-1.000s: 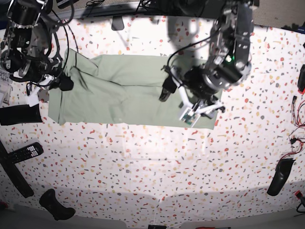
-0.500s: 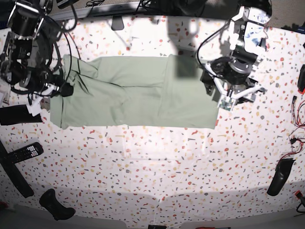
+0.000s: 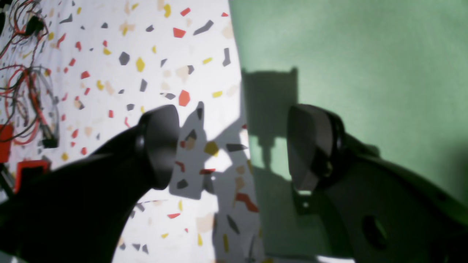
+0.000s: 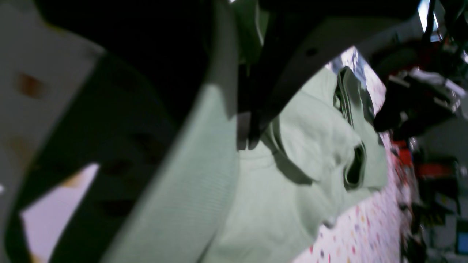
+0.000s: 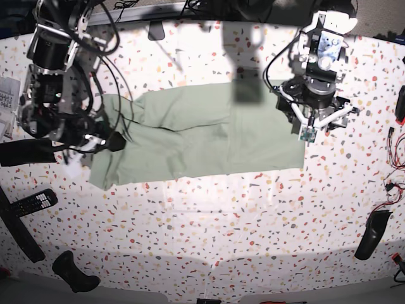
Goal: Fold the T-shirt properly
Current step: 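Release the left gripper and lift the shirt end with the right gripper, then carry the shirt end over toward the left gripper with the right gripper, then withdraw the right gripper and press the folded bundle with the left gripper, then grasp and smooth the folded shirt edges with the left gripper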
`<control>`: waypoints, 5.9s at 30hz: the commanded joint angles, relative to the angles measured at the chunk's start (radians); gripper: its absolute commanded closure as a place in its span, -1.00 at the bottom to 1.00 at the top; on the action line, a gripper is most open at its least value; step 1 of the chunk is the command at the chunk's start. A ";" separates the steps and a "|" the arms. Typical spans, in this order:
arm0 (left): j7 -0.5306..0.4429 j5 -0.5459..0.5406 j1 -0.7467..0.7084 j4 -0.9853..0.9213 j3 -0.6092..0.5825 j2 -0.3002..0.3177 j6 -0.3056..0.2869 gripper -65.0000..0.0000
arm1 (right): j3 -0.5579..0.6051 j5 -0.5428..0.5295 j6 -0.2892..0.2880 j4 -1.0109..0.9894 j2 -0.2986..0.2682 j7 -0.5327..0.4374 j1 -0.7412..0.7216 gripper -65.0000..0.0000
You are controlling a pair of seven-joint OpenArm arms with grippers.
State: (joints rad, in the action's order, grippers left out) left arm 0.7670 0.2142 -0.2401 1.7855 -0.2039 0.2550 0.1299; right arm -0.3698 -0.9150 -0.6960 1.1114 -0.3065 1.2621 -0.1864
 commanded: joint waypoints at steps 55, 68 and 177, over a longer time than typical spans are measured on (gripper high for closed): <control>0.303 0.389 0.069 0.098 -0.001 -0.071 0.045 -0.32 | 0.749 0.243 -0.002 0.265 0.464 -0.332 -0.182 1.00; 0.322 0.497 0.054 0.156 0.014 0.026 0.055 -0.32 | 0.749 0.242 -0.002 0.265 0.464 -0.341 -0.182 1.00; 0.079 -0.066 0.140 0.206 -0.150 0.132 -0.148 -0.32 | 0.121 0.276 -0.002 0.324 -0.053 -0.208 -0.229 0.00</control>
State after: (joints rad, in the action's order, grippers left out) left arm 0.8612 0.1387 -0.1093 1.9789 -0.3588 0.3817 -0.0284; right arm -0.2443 -0.6220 -0.6922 1.4197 -0.3462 1.0794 -0.3851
